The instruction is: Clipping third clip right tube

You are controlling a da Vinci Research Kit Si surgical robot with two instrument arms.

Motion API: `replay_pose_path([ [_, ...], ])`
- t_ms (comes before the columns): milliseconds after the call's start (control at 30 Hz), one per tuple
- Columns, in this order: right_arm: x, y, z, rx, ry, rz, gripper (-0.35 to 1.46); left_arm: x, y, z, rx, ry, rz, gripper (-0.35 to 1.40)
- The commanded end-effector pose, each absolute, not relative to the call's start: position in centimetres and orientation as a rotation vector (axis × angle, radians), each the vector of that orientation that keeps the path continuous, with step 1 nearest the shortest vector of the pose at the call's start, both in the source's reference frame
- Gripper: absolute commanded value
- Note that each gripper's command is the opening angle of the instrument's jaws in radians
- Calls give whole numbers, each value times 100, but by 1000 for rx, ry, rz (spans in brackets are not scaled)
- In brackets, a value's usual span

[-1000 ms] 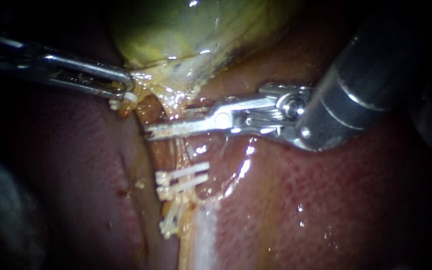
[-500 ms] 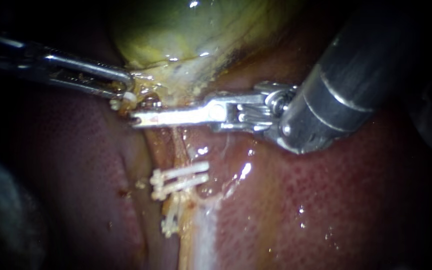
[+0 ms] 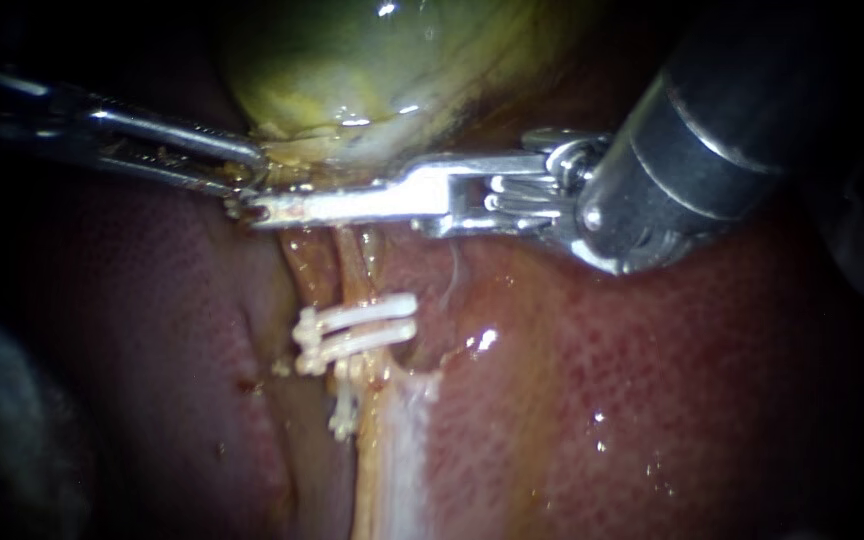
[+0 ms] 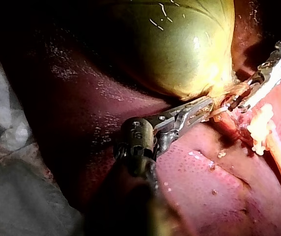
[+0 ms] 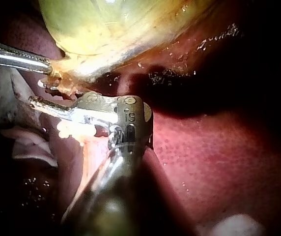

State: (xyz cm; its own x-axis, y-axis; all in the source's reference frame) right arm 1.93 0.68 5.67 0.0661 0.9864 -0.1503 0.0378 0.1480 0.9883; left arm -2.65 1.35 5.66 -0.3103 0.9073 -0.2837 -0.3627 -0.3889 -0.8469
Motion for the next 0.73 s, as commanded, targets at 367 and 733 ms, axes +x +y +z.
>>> replay_pose_path([
  [367,185,67,566,1242,1189,1115,-35,-265,135,566,-988,-856,1826,-35],
  [733,186,62,569,1252,1181,1117,-35,-265,135,566,-988,-856,1826,-35],
])
